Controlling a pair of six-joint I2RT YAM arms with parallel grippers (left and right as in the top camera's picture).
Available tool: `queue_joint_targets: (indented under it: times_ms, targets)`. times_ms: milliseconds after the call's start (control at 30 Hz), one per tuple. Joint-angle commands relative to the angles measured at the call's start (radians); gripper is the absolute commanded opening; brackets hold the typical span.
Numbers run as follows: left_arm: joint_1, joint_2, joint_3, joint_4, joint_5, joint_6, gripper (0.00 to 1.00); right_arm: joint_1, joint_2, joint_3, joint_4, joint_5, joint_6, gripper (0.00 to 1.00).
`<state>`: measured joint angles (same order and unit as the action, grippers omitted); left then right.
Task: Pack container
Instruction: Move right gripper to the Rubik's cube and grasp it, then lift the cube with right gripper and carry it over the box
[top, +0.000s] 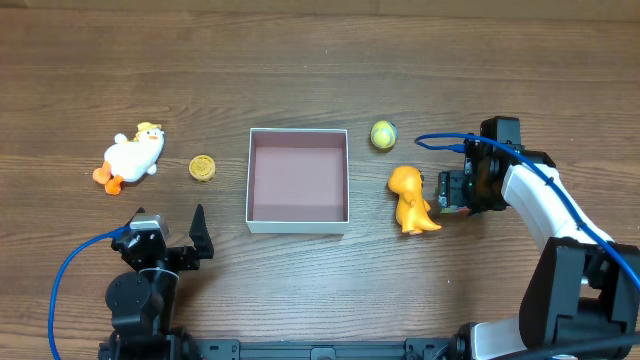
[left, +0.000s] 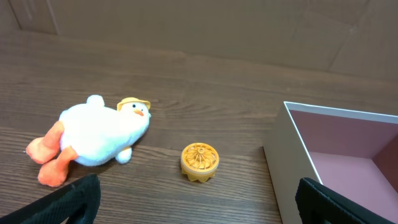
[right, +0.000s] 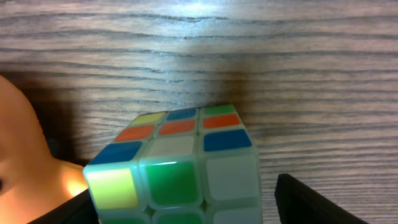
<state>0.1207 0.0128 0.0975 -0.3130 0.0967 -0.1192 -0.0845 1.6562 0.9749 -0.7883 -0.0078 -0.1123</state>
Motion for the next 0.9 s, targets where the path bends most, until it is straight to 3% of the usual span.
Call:
queue_joint_targets:
  times_ms: [0,333,633,867]
  targets:
    - [0.011,-0.008,-0.003,0.003,0.000,0.023,1.00,-0.001,0.007,-0.003,0.018,0.012,0.039,0.77]
    - [0.011,-0.008,-0.003,0.003,0.000,0.023,1.00,-0.001,0.007,-0.002,0.044,-0.069,0.039,0.46]
    - [0.011,-0.008,-0.003,0.003,0.000,0.023,1.00,-0.001,0.006,0.045,0.042,-0.076,0.039,0.42]
    - [0.011,-0.008,-0.003,0.003,0.000,0.023,1.00,-0.001,0.006,0.191,-0.021,-0.076,0.039,0.41]
